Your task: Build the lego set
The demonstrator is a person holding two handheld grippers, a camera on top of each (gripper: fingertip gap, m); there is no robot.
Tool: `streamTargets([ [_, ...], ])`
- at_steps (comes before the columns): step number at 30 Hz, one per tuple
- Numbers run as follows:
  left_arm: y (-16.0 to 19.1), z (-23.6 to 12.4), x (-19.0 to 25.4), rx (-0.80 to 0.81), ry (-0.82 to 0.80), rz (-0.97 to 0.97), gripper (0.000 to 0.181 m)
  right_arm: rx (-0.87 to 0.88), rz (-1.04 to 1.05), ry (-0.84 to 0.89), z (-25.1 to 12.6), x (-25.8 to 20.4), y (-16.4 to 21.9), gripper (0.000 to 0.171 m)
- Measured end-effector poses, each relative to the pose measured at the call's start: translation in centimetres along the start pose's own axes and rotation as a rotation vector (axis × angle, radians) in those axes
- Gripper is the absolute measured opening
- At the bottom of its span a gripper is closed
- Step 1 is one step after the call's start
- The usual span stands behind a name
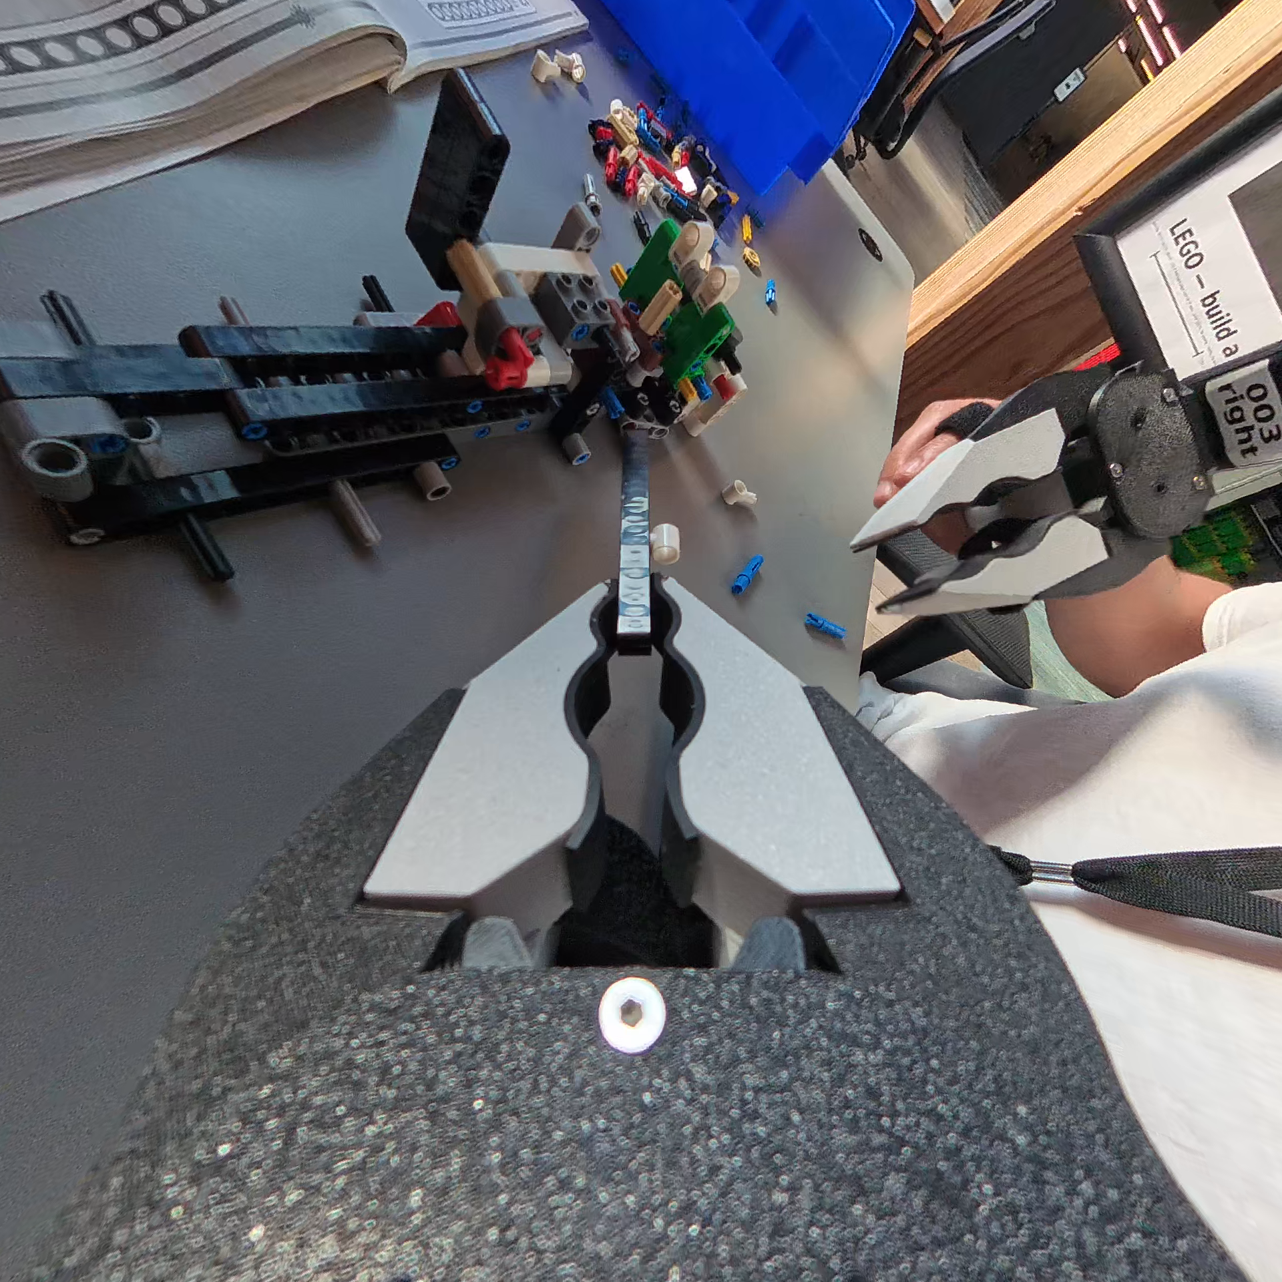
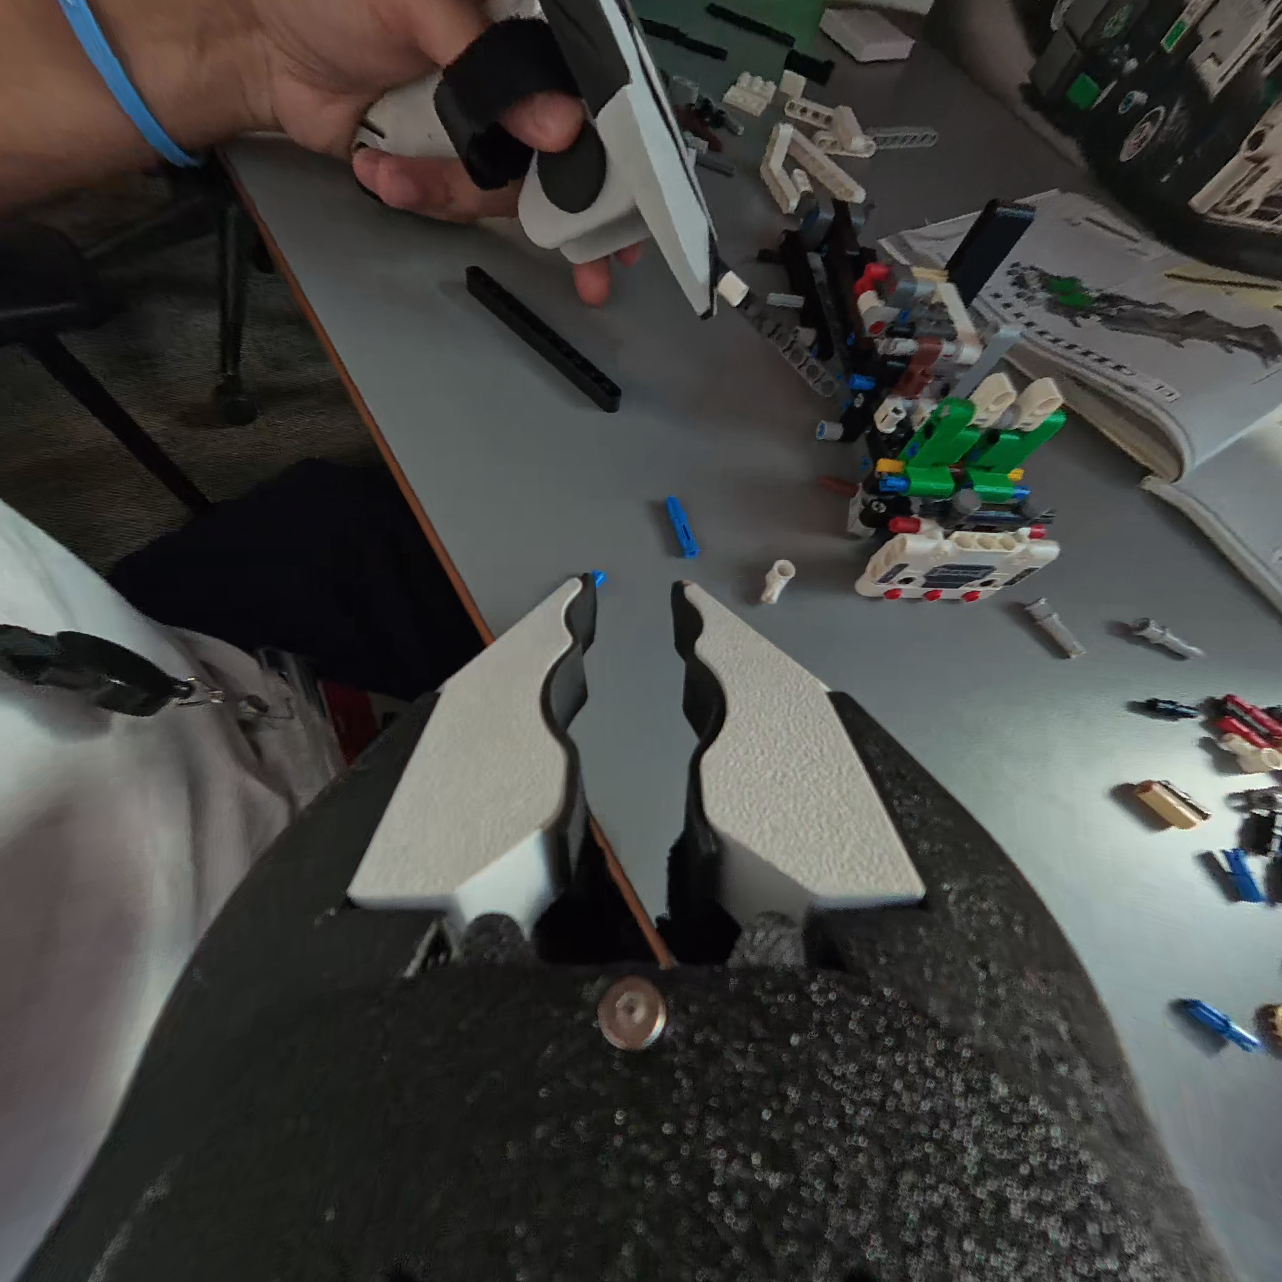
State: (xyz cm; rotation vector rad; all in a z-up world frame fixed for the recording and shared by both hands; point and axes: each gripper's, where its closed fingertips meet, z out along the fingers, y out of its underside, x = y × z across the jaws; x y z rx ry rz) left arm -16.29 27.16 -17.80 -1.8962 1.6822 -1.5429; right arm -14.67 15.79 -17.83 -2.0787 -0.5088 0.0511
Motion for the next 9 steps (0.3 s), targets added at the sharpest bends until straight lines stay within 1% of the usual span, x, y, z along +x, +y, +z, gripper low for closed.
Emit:
streamTargets([
  [1, 0.0, 0.0, 0.0, -0.001, 0.001, -0.001, 0.006, -0.005, 0.03, -0.058, -0.1, -1.2, -0.1, 0.025],
  [2, 0.0, 0.0, 0.0, -0.002, -0.001, 0.0, 0.006, 0.004, 0.043, -0.096, 0.0, -2.2, -0.4, 0.025],
  [3, 0.0, 0.0, 0.0, -0.001, -0.003, 0.001, 0.006, 0.013, 0.035, -0.093, 0.2, -2.6, -0.5, 0.023],
  [6, 0.0, 0.0, 0.0, -0.003, -0.009, 0.007, 0.006, -0.063, -0.002, -0.051, 1.3, -2.6, 0.6, 0.018],
  [9, 0.0, 0.0, 0.0, -0.003, -0.009, 0.009, 0.006, -0.081, 0.042, -0.026, 1.0, -2.3, 0.9, 0.016],
])
